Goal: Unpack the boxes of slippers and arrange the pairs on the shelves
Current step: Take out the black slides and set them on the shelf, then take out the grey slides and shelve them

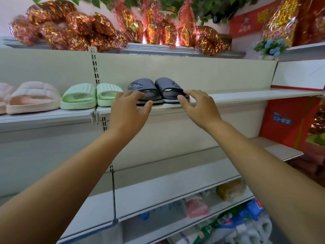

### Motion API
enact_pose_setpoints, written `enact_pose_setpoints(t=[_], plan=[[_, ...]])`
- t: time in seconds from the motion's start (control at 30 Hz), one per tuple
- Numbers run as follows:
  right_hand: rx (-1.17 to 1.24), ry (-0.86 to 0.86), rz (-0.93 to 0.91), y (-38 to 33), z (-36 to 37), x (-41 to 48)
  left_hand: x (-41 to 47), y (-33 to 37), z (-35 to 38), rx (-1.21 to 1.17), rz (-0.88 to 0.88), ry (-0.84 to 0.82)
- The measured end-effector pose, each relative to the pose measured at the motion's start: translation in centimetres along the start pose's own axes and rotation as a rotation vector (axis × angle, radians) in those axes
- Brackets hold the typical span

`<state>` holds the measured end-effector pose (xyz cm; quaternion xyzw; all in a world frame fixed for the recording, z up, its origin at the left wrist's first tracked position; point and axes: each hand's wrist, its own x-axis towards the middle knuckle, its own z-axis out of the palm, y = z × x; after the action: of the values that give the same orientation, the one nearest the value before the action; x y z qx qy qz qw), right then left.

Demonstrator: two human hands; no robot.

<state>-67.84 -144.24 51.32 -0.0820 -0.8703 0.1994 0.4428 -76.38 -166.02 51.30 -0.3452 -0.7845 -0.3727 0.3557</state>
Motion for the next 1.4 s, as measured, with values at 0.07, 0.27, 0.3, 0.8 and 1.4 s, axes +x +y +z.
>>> enact_pose_setpoints(t=[0.07, 0.27, 0.3, 0.8, 1.4], plan=[[0.029, 0.0, -0.034, -1.0, -0.5, -2.2, -1.9, 0.4, -1.7, -0.004, 0.053, 0.031], [0.087, -0.092, -0.088, -4.6, -1.5, -11.9, -10.7, 1.4, -6.0, 0.169, 0.166, -0.045], [0.073, -0.123, -0.105, -4.9, -1.5, -13.7, -12.7, 1.6, -6.8, 0.194, 0.16, -0.067], [0.06, -0.786, -0.279, -10.3, 2.2, -45.0, -49.9, 1.5, -19.4, 0.461, -0.393, -0.451], [0.088, -1.272, -0.017, -27.6, 12.0, -68.3, -75.9, -6.8, -41.2, 0.623, -0.977, -0.556]])
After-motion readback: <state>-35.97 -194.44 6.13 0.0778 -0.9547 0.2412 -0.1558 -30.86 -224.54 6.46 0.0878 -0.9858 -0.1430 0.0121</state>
